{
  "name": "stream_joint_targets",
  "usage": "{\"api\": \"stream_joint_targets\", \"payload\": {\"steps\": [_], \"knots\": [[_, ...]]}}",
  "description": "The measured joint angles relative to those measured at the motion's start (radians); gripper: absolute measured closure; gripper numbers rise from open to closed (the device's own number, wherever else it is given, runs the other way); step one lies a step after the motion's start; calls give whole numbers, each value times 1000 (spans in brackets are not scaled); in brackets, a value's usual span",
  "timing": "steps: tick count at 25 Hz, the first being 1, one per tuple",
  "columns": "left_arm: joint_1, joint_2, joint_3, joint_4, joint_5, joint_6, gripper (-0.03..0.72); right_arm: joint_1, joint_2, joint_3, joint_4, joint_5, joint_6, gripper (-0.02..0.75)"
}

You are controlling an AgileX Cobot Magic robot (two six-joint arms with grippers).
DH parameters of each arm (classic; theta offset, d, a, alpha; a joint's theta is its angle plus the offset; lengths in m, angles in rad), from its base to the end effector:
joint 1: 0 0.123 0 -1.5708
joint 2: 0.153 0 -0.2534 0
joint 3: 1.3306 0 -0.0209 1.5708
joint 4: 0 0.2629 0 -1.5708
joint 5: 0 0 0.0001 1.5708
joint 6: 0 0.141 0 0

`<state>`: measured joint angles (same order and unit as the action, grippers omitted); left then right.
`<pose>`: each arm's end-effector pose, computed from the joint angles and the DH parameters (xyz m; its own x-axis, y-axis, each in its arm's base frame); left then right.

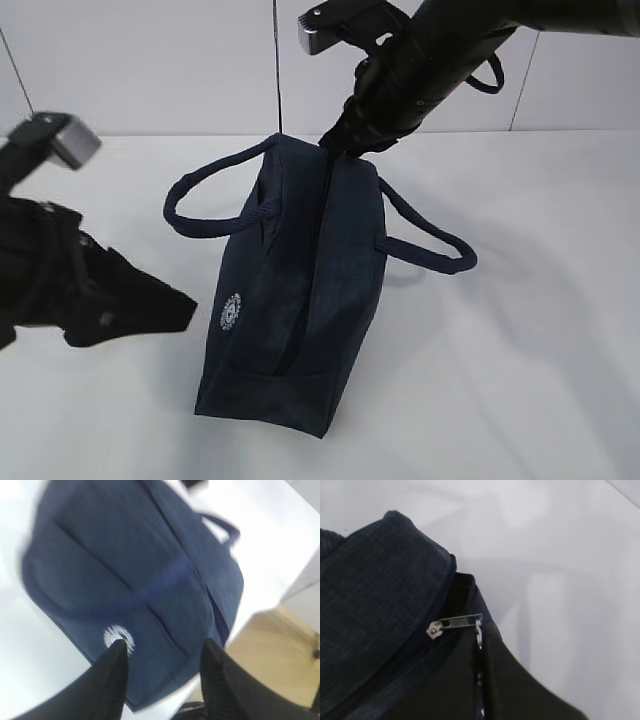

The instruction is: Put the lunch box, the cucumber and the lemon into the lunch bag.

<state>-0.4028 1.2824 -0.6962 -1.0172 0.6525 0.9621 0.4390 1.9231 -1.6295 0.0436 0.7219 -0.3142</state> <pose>0.2321 -0.1782 0.1735 -0.6753 0.3365 -0.6564 0.6743 0.6422 -0.3645 0.4225 0.2029 0.1985 -0.5736 -0.5761 -0.5824 -0.6244 0.7677 -0.1444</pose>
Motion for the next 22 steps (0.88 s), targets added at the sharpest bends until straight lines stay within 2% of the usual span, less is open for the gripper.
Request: {"api": "stream_joint_targets", "payload": {"steps": [4,7,10,15,22], "knots": [[25,-78,-108,123,44,-190,363,0,0,0,0,6,0,738],[33,-48,-262,250,108,-338,363,-1,0,0,0,10,0,738],[33,47,-436,312,208,-439,362,-1,0,0,0,10,0,738],[33,242,-611,330,332,-499,361,-1,0,0,0,10,0,738],[24,384,-701,318,352,-510,361,-1,0,0,1,11,0,738]]}}
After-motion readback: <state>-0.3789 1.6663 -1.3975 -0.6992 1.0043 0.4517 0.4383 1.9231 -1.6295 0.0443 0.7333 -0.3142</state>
